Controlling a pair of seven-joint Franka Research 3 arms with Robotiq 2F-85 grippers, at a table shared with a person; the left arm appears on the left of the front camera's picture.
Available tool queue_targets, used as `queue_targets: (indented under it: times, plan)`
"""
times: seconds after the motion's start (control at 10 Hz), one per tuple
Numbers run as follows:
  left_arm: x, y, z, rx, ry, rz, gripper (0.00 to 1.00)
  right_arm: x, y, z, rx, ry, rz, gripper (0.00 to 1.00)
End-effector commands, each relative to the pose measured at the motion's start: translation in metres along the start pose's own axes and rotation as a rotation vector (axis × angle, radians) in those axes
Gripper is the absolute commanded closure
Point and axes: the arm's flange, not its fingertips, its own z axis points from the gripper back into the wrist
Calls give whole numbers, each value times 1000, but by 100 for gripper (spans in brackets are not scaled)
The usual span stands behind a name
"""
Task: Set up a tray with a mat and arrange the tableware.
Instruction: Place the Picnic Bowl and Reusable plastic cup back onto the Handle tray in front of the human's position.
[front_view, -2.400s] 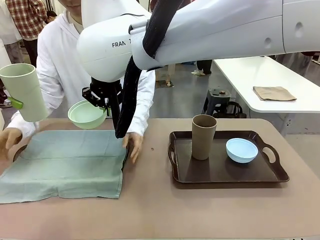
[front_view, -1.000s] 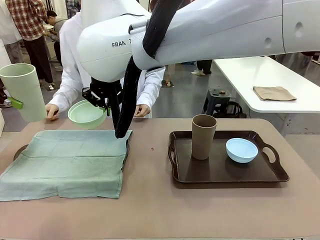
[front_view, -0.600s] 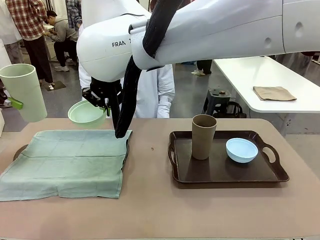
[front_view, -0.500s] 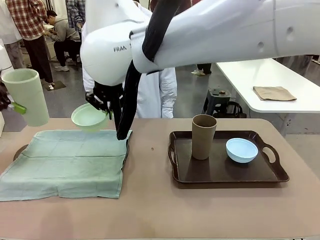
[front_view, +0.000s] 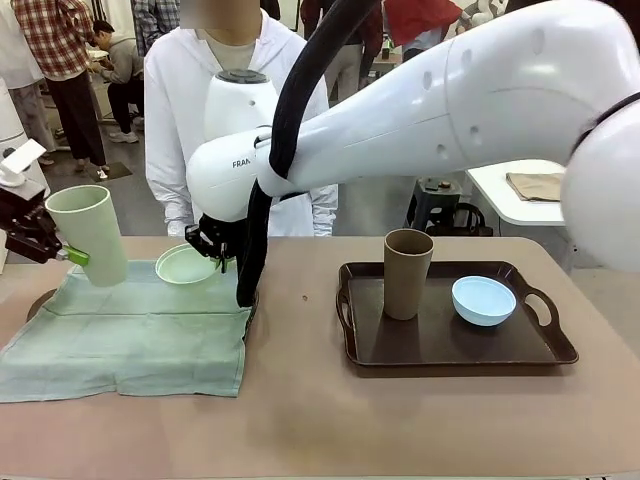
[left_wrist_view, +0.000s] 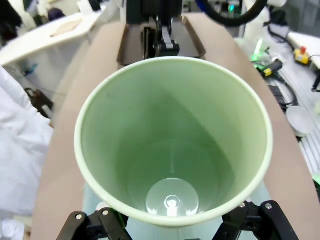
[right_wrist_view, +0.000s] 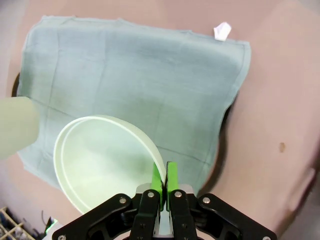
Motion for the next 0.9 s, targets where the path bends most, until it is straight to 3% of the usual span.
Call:
queue_targets:
  times: [0.0,0.1,0.8]
  plan:
    - [-1,7,-3,22,-61,5,16,7,5,1,-7,3,14,96]
    - [5,4,4,23,-58,50,16,0,0,0,0,0,0,96]
    - [-27,14,-24,0,35,35,16,12,-7,-36,13,54,0,96]
